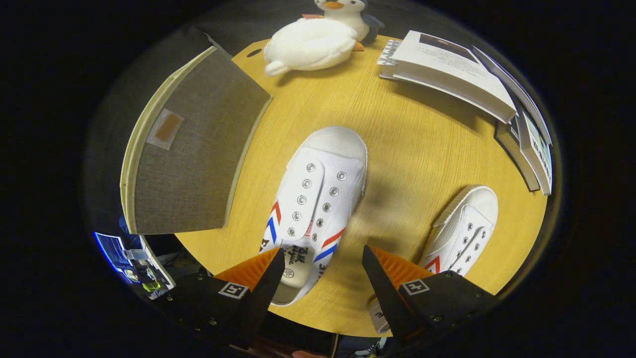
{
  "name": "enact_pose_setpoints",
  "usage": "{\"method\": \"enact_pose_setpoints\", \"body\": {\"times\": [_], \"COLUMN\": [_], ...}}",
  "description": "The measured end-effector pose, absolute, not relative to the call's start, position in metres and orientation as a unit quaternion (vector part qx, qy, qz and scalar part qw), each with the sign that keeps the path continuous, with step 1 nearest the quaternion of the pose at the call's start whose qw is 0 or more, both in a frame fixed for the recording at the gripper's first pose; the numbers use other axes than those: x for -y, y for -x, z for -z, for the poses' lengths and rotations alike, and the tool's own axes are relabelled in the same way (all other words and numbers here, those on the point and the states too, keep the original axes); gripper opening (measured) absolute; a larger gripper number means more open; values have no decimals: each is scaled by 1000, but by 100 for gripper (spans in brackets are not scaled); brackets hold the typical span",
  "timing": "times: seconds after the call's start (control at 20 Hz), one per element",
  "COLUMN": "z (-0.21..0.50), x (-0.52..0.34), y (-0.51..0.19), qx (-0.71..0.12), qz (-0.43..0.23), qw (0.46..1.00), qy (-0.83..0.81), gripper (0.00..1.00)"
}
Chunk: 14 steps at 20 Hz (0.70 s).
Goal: Open the storage box then place both shoes into the box .Put the left shoe in first, then the right shoe, with the right side of both shoes facing outward in a uniform manner.
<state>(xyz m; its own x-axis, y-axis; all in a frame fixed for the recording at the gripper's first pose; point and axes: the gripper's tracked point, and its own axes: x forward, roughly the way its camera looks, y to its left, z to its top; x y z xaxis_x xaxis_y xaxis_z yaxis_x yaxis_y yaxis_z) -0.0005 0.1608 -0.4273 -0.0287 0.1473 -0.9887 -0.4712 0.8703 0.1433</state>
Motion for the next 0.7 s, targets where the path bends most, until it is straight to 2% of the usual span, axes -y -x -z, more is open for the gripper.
{"method": "enact_pose_setpoints", "body": {"times": [0.15,0.25,0.3,0.45,0.5,0.55,0.6,0.7], "z": [442,448,453,442,449,442,438,430], "x": [-160,-167,-173,-171,-168,-164,-166,-170], "y": [0,0,8,2,5,0,0,4], "qx": [-685,-693,-705,-711,-713,-712,-713,-718], "qz": [-228,-230,-231,-211,-202,-196,-193,-196], "qw": [675,669,662,666,669,673,673,667], "qy": [149,136,109,74,55,49,40,22], "gripper": [94,86,75,21,9,9,3,3]}}
